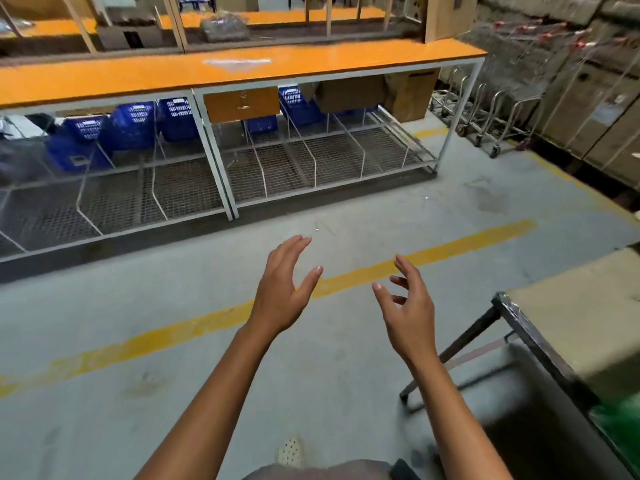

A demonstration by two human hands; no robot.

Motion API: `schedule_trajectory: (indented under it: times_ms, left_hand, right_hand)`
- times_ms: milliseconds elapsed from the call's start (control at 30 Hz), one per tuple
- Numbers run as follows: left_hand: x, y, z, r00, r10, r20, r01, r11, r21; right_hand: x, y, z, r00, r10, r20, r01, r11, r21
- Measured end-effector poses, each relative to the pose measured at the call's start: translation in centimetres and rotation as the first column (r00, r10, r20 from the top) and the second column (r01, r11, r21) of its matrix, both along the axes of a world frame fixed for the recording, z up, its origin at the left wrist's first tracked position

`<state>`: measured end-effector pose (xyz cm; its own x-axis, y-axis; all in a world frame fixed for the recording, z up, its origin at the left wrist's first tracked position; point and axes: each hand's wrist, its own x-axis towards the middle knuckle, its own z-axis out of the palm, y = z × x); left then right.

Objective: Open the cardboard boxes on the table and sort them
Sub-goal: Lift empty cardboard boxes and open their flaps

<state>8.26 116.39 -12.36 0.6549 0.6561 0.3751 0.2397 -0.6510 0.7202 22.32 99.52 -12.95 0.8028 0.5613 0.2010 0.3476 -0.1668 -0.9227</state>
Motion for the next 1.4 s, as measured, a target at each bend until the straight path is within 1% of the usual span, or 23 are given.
schedule_trajectory:
  times_ms: [100,267,467,567,667,733,833,933,1100,1233,1400]
  left_hand:
    - [4.4,5.5,1.1,1.0,-0.028,-0.011,0.028,0.999,0.017]
    - [12.7,11.5,0.9,0.995,-0.098,-0.007,0.098,0.995,0.029]
    - [25.9,17.6,0.0,0.978,-0.207,0.011,0.206,0.978,0.042]
    - [33.5,19.7,0.7,0.963,-0.265,0.043,0.261,0.963,0.068]
    - [41.5,21.0,2.3,0.938,-0.341,0.061,0.333,0.936,0.111]
    - [46.4,21.4,3.3,0.917,-0.394,0.064,0.383,0.914,0.138]
    - [53.1,21.2,4.3,0.881,-0.468,0.075,0.455,0.879,0.139]
    - [59.8,20.2,4.7,0.824,-0.559,0.093,0.544,0.826,0.147]
    - [71.2,16.9,4.7,0.686,-0.718,0.121,0.705,0.696,0.133]
    - [80.4,13.5,5.0,0.534,-0.837,0.123,0.822,0.547,0.158]
    - [90.9,8.5,6.9,0.313,-0.943,0.117,0.926,0.33,0.184]
  right_hand:
    - [3.7,4.7,1.1,0.998,-0.056,-0.009,0.056,0.998,0.023]
    - [10.6,10.1,1.1,0.992,-0.123,-0.006,0.123,0.992,0.033]
    - [22.1,15.8,0.4,0.976,-0.22,0.004,0.219,0.974,0.059]
    - [28.2,17.5,1.1,0.964,-0.267,0.008,0.266,0.962,0.07]
    - [34.6,18.3,2.4,0.946,-0.321,0.044,0.317,0.945,0.08]
    - [38.6,18.3,3.3,0.929,-0.365,0.064,0.36,0.929,0.085]
    - [43.4,17.6,4.4,0.892,-0.444,0.087,0.437,0.895,0.095]
    - [47.7,16.3,5.4,0.842,-0.526,0.124,0.515,0.85,0.106]
    - [54.3,13.0,5.8,0.715,-0.68,0.162,0.673,0.732,0.102]
    - [59.9,10.4,6.5,0.588,-0.786,0.189,0.783,0.612,0.11]
    - [65.7,7.0,8.3,0.387,-0.903,0.188,0.899,0.415,0.142]
